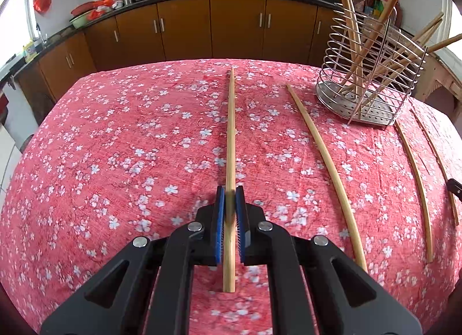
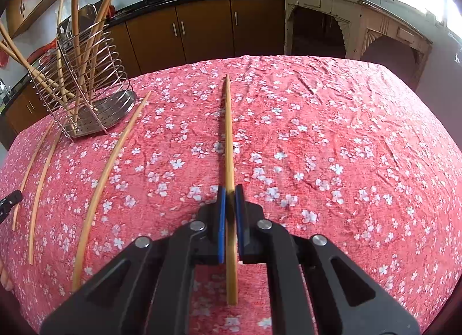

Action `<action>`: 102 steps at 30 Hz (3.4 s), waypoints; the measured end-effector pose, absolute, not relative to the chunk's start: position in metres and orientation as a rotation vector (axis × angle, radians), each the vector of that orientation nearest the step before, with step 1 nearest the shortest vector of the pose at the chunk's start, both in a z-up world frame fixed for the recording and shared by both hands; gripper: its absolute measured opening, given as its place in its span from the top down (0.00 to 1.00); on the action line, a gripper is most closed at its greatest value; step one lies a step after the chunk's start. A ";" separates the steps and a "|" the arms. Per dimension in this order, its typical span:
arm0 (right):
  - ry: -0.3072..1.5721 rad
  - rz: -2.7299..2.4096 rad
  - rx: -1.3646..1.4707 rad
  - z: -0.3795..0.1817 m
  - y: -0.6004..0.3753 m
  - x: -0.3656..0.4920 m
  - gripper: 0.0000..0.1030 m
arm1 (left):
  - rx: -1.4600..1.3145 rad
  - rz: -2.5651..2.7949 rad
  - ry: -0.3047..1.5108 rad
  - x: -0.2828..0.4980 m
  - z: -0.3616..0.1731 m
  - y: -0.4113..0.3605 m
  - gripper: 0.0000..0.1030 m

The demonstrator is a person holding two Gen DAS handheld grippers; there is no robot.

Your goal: Organize utensils

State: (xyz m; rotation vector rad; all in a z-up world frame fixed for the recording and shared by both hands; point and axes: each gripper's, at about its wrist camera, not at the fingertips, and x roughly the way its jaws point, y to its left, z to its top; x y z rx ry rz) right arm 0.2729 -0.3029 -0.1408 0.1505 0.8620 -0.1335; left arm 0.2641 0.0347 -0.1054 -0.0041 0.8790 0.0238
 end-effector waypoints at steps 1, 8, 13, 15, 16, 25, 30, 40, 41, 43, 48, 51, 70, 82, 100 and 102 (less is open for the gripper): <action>0.863 -0.137 0.143 -0.140 -0.302 0.273 0.92 | -0.005 0.021 0.879 0.264 -0.105 0.034 0.92; 0.865 -0.139 0.139 -0.141 -0.300 0.274 0.92 | 0.007 0.021 0.882 0.266 -0.105 0.031 0.55; 0.865 -0.136 0.144 -0.140 -0.300 0.274 0.92 | -0.019 0.043 0.891 0.266 -0.106 0.037 0.41; 0.865 -0.135 0.146 -0.141 -0.300 0.274 0.92 | -0.018 0.041 0.891 0.266 -0.106 0.039 0.41; 0.865 -0.135 0.147 -0.141 -0.300 0.274 0.92 | -0.017 0.041 0.892 0.266 -0.106 0.039 0.41; 0.864 -0.134 0.156 -0.141 -0.300 0.273 0.92 | -0.029 0.034 0.890 0.267 -0.106 0.040 0.41; 0.864 -0.133 0.156 -0.141 -0.300 0.273 0.92 | -0.030 0.034 0.890 0.267 -0.105 0.041 0.41; 0.864 -0.129 0.160 -0.141 -0.300 0.272 0.92 | -0.035 0.038 0.887 0.267 -0.102 0.040 0.48; 0.865 -0.130 0.155 -0.140 -0.299 0.270 0.92 | -0.029 0.043 0.886 0.265 -0.101 0.041 0.52; 0.866 -0.130 0.147 -0.140 -0.297 0.265 0.92 | -0.027 0.034 0.884 0.261 -0.100 0.043 0.59; 0.863 -0.116 0.157 -0.138 -0.297 0.260 0.92 | -0.050 0.027 0.880 0.250 -0.100 0.050 0.92; 0.851 -0.096 0.170 -0.136 -0.297 0.256 0.93 | -0.048 0.007 0.879 0.248 -0.099 0.049 0.93; 0.454 -0.099 0.110 -0.026 -0.311 0.190 0.93 | -0.057 -0.076 0.477 0.188 0.004 0.054 0.93; 0.327 -0.070 0.142 0.004 -0.314 0.188 0.93 | -0.095 -0.083 0.419 0.191 0.025 0.052 0.93; 0.187 0.134 0.240 0.111 -0.324 0.172 0.93 | -0.132 -0.062 0.289 0.205 0.113 0.064 0.94; 0.170 0.176 0.267 0.126 -0.325 0.169 0.93 | -0.125 -0.068 0.247 0.203 0.132 0.060 0.93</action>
